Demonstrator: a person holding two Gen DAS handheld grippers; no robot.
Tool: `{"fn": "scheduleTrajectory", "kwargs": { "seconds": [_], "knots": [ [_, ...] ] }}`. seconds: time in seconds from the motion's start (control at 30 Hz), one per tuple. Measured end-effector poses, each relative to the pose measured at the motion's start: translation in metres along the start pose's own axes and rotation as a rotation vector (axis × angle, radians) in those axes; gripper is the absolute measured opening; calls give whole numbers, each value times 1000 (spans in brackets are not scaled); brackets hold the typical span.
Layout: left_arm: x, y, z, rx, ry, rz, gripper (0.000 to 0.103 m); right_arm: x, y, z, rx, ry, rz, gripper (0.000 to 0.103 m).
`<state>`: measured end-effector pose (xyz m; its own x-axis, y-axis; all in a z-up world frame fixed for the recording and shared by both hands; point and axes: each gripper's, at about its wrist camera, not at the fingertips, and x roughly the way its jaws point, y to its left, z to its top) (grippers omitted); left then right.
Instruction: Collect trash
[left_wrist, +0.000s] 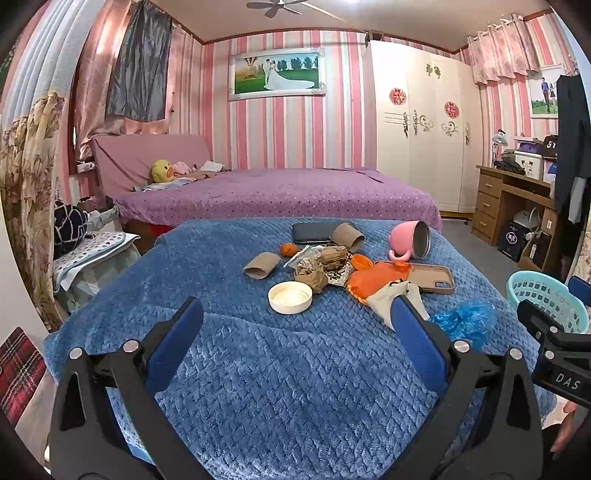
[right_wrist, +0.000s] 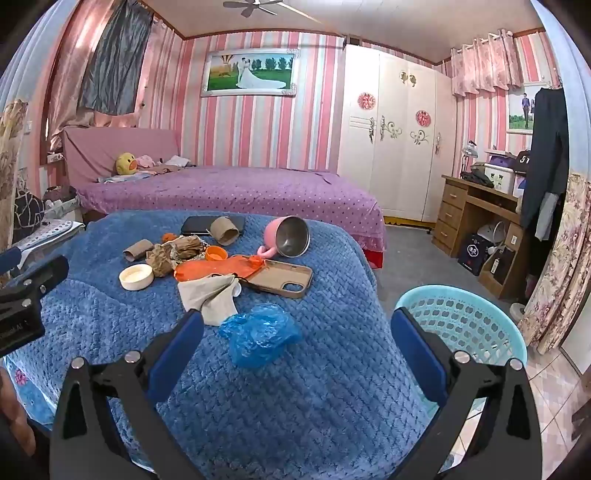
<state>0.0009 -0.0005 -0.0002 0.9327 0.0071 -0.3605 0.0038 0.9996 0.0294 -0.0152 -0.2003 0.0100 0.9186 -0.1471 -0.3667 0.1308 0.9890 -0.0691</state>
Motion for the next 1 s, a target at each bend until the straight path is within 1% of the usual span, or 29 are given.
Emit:
{"fn": "scheduleTrajectory", "kwargs": {
  "seconds": [0.03,0.37,0.53,0.67,1.0],
  "knots": [
    [-2,1,0,-8,-18,-5,98,0,0,0,2,1,1,99],
    [-2,0,-1,-7,-15,-1,98,0,-1,0,-8,6,-6,99],
    [-2,5,-3,6,-15,2,98,-2,-3,2,-8,7,-14,99],
    [-5,-3,-2,16,-21,1,98,-3,-6,0,-4,-1,-19,99],
    [-4,-7,-4,22,-20,2,98,0,-6,-2,-7,-2,-26,99]
  ]
}}
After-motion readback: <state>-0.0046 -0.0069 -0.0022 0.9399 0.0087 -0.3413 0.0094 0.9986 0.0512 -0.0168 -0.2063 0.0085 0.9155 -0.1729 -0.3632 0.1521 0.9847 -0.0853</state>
